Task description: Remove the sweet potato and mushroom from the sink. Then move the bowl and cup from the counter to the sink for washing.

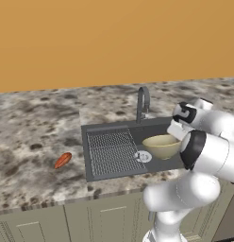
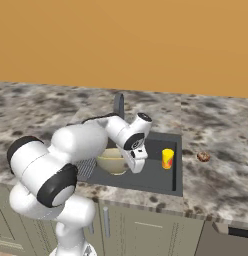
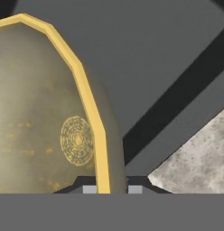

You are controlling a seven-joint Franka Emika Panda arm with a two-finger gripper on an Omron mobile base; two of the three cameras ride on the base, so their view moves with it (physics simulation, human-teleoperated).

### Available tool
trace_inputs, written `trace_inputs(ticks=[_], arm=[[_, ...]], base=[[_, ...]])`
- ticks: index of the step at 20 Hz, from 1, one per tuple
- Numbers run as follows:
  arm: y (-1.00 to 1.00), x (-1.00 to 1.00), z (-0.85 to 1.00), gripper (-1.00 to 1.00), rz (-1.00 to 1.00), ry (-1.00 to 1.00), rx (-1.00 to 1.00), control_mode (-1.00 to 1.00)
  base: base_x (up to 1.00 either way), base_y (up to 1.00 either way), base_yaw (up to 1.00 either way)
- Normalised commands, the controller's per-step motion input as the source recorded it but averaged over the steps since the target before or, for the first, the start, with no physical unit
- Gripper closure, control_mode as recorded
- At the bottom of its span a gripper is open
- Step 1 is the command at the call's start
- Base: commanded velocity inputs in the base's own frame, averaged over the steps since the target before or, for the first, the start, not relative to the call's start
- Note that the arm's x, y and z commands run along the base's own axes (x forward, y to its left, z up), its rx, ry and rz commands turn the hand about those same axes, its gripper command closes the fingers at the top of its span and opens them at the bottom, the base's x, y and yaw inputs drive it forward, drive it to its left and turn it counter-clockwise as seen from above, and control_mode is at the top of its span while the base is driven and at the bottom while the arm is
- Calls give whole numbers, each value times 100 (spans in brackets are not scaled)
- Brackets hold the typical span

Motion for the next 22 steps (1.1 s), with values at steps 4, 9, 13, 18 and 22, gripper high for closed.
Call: trace_inputs(ticks=[4,9,13,18,22], arm=[[-2,28,-21,100,4,0,4,-100],[-5,27,-23,100,5,0,5,-100],[-8,26,-25,100,6,0,6,-100],[-7,25,-25,100,6,0,5,-100],[-7,27,-23,100,6,0,5,-100]], base=[[0,0,0],[0,0,0],[0,0,0],[0,0,0],[0,0,0]])
